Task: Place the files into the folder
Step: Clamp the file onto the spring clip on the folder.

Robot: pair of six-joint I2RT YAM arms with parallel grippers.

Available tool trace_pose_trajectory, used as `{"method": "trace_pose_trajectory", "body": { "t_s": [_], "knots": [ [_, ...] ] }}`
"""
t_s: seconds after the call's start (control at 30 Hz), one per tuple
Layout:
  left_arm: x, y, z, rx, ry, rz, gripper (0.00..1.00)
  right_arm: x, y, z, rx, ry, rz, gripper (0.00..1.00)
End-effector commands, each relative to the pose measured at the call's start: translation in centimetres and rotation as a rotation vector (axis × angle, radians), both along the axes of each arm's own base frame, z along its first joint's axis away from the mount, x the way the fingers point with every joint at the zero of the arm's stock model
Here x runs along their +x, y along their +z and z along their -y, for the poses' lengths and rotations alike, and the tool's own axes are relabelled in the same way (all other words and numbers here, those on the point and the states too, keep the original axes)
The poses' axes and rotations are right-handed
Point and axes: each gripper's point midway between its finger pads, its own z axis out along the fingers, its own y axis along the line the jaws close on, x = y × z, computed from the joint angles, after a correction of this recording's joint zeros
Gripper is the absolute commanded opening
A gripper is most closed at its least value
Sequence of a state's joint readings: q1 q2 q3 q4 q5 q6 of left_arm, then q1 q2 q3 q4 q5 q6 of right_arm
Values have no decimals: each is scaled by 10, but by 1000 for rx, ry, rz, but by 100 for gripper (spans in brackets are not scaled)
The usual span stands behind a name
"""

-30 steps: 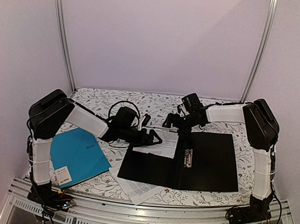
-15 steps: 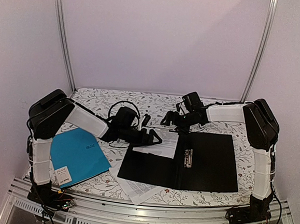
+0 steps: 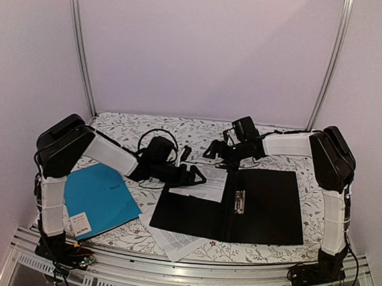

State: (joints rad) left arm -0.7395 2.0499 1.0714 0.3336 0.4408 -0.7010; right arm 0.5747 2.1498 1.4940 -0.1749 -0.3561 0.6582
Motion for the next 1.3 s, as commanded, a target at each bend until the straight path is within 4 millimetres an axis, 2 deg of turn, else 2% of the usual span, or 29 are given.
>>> {"method": "trace_pose_trajectory", "body": {
  "t_s": [0.0,0.6,0.8,0.93,1.07,1.17,1.27],
  "knots": [
    [-11,-24,-9,65,10,-55,93,3,32,-9,56,12,54,91],
    [-12,-26,-12,75,18,-58,93,-4,56,-38,122,66,89,91],
    [-13,-26,-12,75,18,-62,93,-2,55,-46,138,80,85,91],
    [-12,-26,-12,74,18,-61,93,-2,47,-49,143,88,67,91],
    [-12,-25,-11,71,18,-62,93,-6,47,-42,123,83,75,92],
    [-11,-24,-10,67,20,-61,93,-11,58,-34,112,89,99,92],
    [-10,-22,-10,63,24,-60,93,-19,58,-26,105,100,91,91]
  ]
}}
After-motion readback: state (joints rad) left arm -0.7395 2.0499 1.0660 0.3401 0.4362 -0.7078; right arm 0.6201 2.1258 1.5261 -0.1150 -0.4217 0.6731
